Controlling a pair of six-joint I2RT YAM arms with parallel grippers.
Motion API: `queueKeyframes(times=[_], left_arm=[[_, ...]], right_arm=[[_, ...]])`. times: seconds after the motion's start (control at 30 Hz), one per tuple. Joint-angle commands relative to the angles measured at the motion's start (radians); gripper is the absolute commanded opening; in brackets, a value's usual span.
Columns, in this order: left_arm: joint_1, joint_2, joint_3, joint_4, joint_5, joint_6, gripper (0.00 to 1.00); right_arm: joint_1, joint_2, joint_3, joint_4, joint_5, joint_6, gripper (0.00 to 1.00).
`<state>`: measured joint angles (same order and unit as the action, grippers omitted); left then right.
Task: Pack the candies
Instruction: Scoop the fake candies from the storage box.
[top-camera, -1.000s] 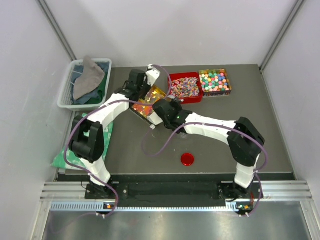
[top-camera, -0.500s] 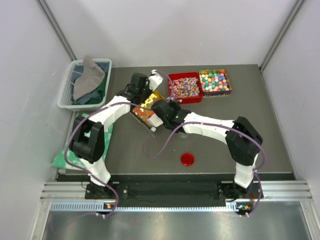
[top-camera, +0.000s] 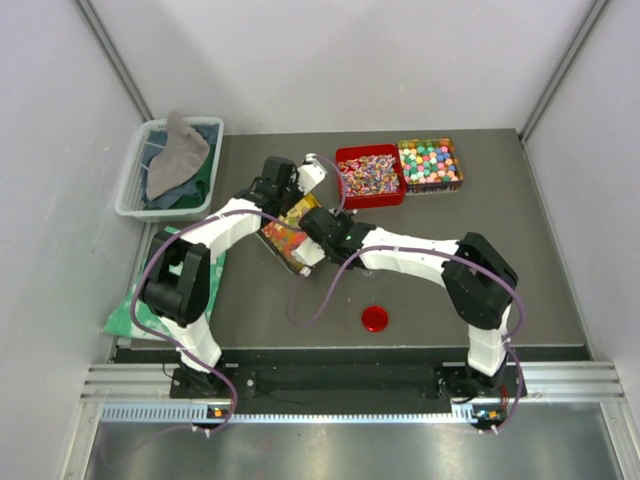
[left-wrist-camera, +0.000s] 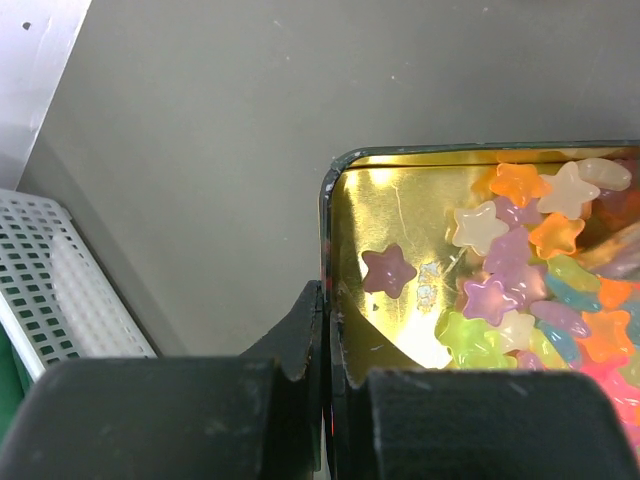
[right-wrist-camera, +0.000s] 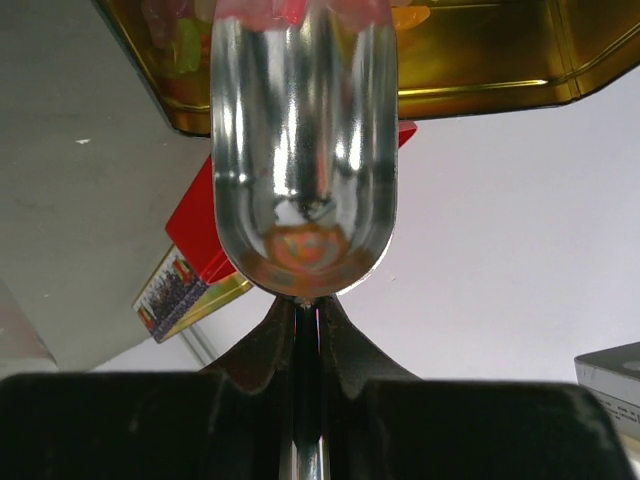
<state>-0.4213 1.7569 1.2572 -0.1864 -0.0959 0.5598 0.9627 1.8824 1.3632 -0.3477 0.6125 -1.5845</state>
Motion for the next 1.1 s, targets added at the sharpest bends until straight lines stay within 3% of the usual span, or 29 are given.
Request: queueKeyframes(times=[0.0, 0.37, 0.73, 0.9, 1.07], left_arm=[[-0.001, -0.045, 0.004, 0.113, 0.048, 0.002, 0.00], [0.012, -0.023, -0.002, 0.111, 0.081, 0.000, 0.00], [0.013, -0.008, 0.025, 0.096, 0.051, -0.054, 0.00], [0.013, -0.001, 0.016, 0.093, 0.055, -0.055, 0.00], [0.013, 0.007, 0.010, 0.093, 0.068, -0.061, 0.00]], right_arm=[[0.033, 0.018, 0.045, -0.037, -0.095, 0.055, 0.00], [0.037, 0.021, 0.074, -0.143, -0.206, 0.126, 0.00], [0.062, 0.080, 0.014, 0.075, -0.191, 0.058, 0.00], [0.060, 0.118, 0.153, -0.160, -0.289, 0.217, 0.00], [0.054, 0.132, 0.185, -0.182, -0.321, 0.261, 0.00]])
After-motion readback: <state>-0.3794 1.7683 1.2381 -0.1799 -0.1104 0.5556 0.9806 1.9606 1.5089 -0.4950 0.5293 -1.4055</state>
